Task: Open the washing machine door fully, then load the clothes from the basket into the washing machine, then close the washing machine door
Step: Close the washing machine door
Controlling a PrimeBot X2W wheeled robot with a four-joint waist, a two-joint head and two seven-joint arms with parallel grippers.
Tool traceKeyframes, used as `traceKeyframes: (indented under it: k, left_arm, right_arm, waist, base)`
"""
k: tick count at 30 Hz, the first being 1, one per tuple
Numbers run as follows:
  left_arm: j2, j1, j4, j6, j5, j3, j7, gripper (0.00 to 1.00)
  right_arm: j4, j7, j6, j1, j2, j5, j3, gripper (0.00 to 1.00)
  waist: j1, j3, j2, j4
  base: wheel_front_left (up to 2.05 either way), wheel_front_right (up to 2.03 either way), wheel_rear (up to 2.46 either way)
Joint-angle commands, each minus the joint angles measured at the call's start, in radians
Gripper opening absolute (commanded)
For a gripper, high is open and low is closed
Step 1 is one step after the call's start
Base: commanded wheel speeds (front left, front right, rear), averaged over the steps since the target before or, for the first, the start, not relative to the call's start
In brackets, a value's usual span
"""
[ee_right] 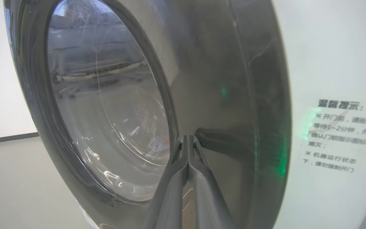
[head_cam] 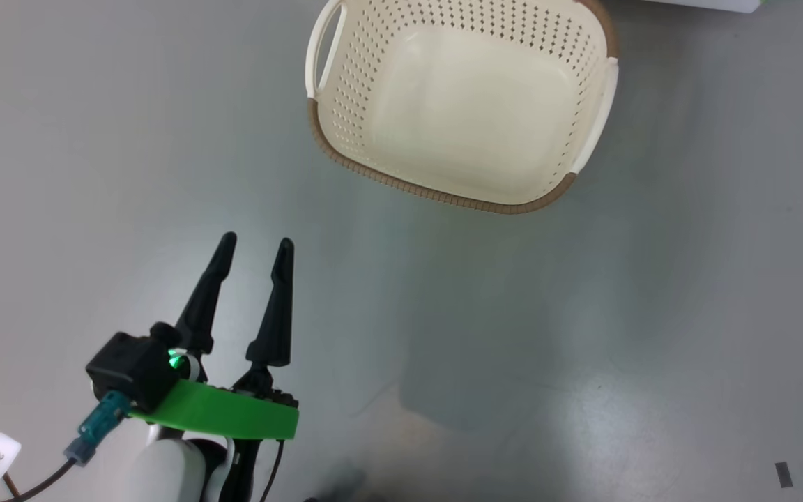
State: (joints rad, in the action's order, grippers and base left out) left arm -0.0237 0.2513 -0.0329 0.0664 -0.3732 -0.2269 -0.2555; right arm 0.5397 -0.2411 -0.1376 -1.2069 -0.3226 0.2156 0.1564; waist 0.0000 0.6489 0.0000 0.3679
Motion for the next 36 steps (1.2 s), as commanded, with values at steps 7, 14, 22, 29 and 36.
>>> traceKeyframes:
  k: [7,14,22,29,36]
  left_arm:
    - [-0.027,-0.002,0.039,0.002,0.035,0.067,-0.006,1.00]
    - [-0.027,-0.014,0.050,0.005,0.061,0.098,-0.006,1.00]
    - [-0.027,-0.041,0.061,0.015,0.105,0.154,-0.006,1.00]
    - [-0.027,-0.085,0.062,0.022,0.140,0.203,-0.006,1.00]
    - [-0.027,-0.146,0.071,0.030,0.142,0.240,-0.006,1.00]
  right_arm:
    - [-0.130,-0.014,0.007,0.171,0.008,0.076,0.048,0.00]
    - [-0.244,-0.017,0.007,0.353,0.008,0.095,0.039,0.00]
    - [-0.380,-0.018,0.007,0.601,0.071,0.109,-0.040,0.00]
    - [-0.444,-0.017,0.007,0.751,0.107,0.104,-0.073,0.00]
    - [-0.452,-0.018,0.007,0.875,0.159,0.119,-0.081,0.00]
  waist:
    - [0.0000,-0.055,0.0000,-0.050]
    - [0.0000,-0.104,0.0000,-0.095]
    - [0.0000,-0.190,0.0000,-0.170]
    - [0.0000,-0.279,0.0000,-0.234]
    - [0.0000,-0.379,0.0000,-0.283]
  base:
    - [0.00,0.00,0.00]
    - [0.00,0.00,0.00]
    - [0.00,0.00,0.00]
    - [0.00,0.00,0.00]
    - [0.00,0.00,0.00]
